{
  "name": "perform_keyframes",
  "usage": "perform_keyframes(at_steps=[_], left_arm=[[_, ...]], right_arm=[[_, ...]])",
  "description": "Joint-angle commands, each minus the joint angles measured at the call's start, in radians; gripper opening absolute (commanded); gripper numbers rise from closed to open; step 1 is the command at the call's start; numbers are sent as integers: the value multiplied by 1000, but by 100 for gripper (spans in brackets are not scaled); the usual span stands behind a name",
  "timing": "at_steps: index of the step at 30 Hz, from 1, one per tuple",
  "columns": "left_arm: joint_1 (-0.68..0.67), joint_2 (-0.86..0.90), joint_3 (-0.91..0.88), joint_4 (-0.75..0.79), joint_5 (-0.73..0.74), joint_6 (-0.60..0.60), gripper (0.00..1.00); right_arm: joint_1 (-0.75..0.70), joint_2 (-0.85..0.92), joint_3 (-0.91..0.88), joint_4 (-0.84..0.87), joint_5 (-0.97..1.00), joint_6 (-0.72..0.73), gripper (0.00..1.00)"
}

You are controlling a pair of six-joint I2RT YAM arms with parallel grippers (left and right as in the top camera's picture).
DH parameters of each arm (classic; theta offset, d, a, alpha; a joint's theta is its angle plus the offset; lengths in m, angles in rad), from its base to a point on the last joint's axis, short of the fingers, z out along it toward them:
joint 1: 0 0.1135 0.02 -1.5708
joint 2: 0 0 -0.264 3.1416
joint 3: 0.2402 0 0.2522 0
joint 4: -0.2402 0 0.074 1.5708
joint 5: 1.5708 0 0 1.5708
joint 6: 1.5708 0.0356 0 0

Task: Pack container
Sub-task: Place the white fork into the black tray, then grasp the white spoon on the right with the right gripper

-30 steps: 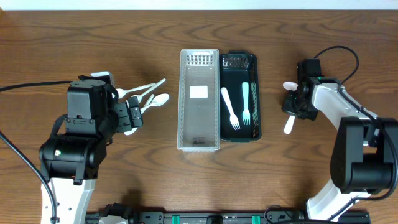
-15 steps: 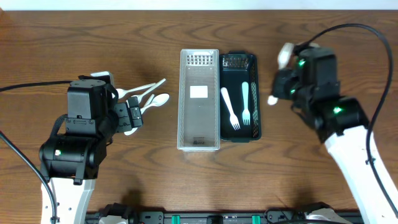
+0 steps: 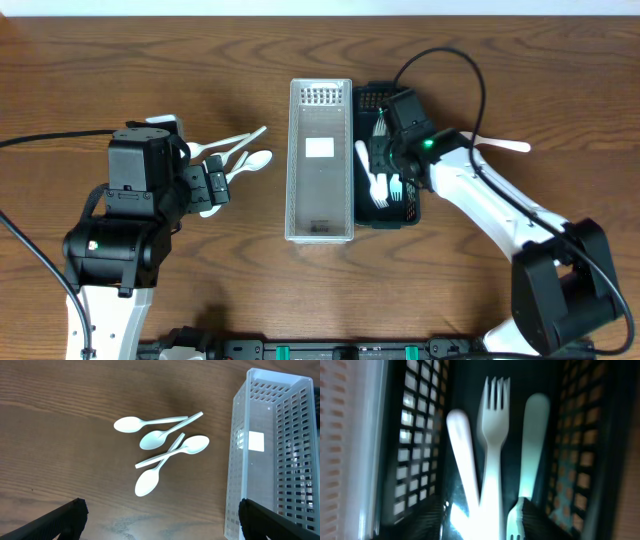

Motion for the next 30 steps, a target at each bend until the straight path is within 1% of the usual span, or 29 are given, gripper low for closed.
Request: perform_keyframes(at_steps=[1, 4, 8, 9, 11, 14, 16, 17, 18, 20, 23, 26, 27, 28, 30], left_arm=[[-1, 5, 21, -2, -2, 18, 98], [-1, 5, 21, -2, -2, 18, 98], [-1, 5, 21, -2, -2, 18, 98], [-1, 5, 21, -2, -2, 18, 98], [-1, 5, 21, -2, -2, 18, 98], [-1, 5, 21, -2, -2, 18, 98], [-1, 5, 21, -2, -2, 18, 98], [-1, 5, 21, -2, -2, 18, 98], [-1, 5, 21, -2, -2, 18, 98], [-1, 5, 21, -2, -2, 18, 98], [-1, 5, 21, -2, -2, 18, 98], [-1, 5, 21, -2, -2, 18, 98], [-1, 5, 21, -2, -2, 18, 98], [-1, 5, 21, -2, -2, 18, 98], [-1, 5, 21, -2, -2, 18, 98]], right_arm=[[8, -68, 50, -7, -18, -121, 70], [-10, -160, 117, -52, 2, -202, 70], [-94, -301, 162, -101, 146, -207, 70], [-129, -328, 161, -107, 177, -206, 69], [-206, -356, 161, -121, 205, -205, 66], [-333, -349, 158, -148, 188, -205, 64], [-404, -320, 153, -148, 130, -262, 64], [-436, -295, 153, -142, 63, -349, 63], [-461, -268, 153, -136, -21, -466, 63], [-495, -211, 153, -124, -124, -650, 61], [-523, -114, 153, -100, -137, -845, 56], [-540, -17, 153, -75, -137, -1039, 56], [-544, 12, 153, -64, -133, -1084, 57], [-549, 43, 153, -50, -123, -1125, 56], [-560, 100, 153, -15, -96, -1176, 51]])
